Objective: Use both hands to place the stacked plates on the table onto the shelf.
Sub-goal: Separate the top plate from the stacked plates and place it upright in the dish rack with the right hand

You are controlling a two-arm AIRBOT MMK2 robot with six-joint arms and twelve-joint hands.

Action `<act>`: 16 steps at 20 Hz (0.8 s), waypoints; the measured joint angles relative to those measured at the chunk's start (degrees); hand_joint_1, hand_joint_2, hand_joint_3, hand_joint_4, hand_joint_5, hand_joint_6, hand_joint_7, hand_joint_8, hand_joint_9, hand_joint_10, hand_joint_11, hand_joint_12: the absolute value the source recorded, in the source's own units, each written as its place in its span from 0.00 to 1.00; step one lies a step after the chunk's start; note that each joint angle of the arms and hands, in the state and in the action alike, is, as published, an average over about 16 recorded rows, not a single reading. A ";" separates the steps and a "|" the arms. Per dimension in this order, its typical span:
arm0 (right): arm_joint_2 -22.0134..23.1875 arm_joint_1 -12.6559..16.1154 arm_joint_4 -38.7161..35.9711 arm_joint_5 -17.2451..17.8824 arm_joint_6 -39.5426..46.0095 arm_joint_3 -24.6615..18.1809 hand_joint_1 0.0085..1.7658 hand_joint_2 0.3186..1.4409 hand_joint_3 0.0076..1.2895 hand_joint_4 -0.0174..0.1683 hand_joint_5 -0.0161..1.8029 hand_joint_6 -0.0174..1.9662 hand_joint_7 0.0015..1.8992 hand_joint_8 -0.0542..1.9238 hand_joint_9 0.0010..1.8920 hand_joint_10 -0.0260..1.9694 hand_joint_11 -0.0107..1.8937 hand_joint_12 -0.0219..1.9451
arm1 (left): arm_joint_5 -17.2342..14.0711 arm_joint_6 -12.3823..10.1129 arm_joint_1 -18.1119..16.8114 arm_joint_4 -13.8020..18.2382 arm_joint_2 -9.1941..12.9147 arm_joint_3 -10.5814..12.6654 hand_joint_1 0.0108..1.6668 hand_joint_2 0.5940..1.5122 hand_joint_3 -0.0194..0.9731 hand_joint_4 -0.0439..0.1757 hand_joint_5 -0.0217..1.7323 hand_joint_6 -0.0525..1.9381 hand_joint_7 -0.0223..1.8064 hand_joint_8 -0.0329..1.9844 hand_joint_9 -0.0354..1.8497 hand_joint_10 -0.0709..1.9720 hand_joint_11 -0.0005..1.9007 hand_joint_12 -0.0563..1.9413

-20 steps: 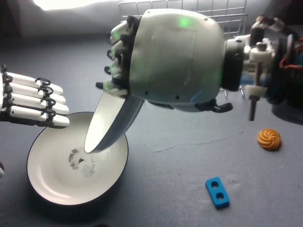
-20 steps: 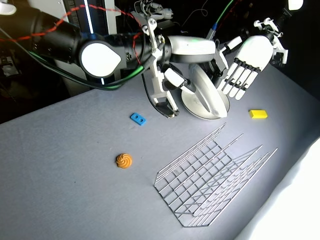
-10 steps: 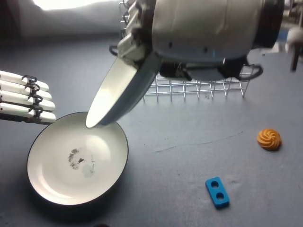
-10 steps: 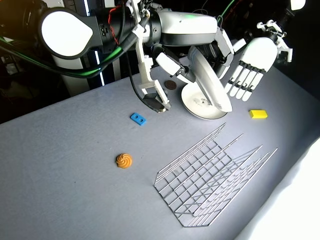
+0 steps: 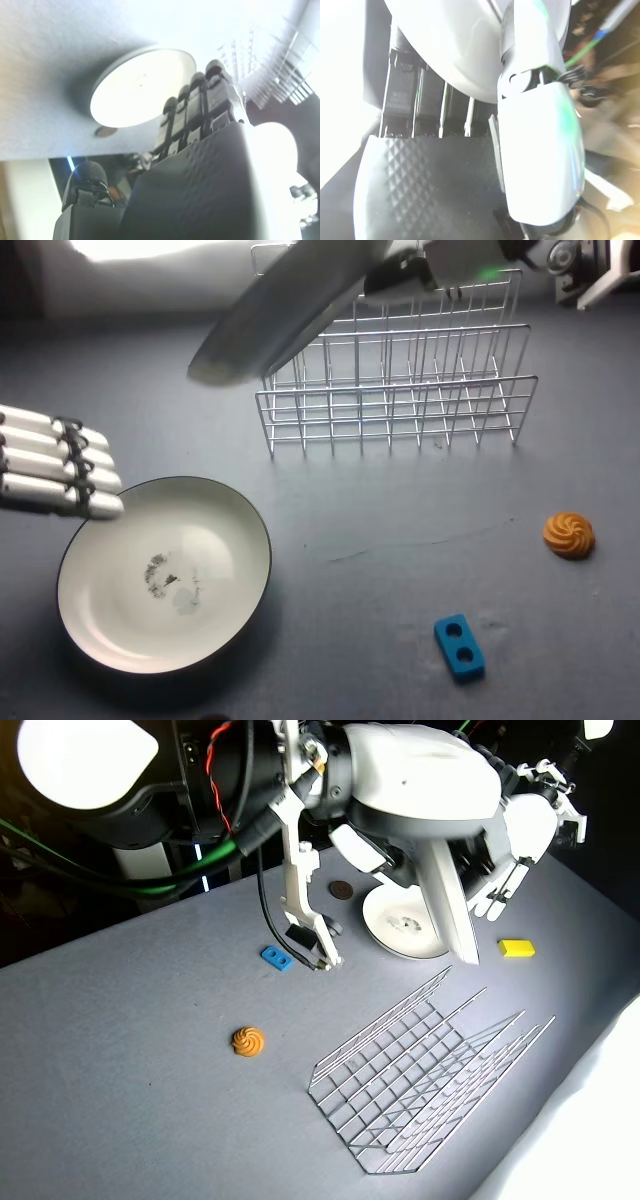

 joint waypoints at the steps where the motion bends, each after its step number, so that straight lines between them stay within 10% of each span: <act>1: -0.22 0.71 0.36 -1.47 2.01 0.78 0.74 0.59 0.00 0.08 0.53 0.46 0.57 0.43 0.53 0.58 0.44 0.65 | 0.04 -0.14 0.27 -0.17 -0.09 -0.17 0.00 0.60 0.04 0.22 0.02 0.03 0.02 0.01 0.03 0.04 0.01 0.04; 16: -1.92 5.63 12.06 -21.33 7.50 5.39 0.76 0.59 0.00 0.08 0.54 0.44 0.57 0.41 0.55 0.50 0.45 0.65 | 2.12 -3.70 3.03 -0.83 -1.19 -1.35 0.00 0.60 0.04 0.21 0.02 0.03 0.02 0.01 0.03 0.04 0.01 0.03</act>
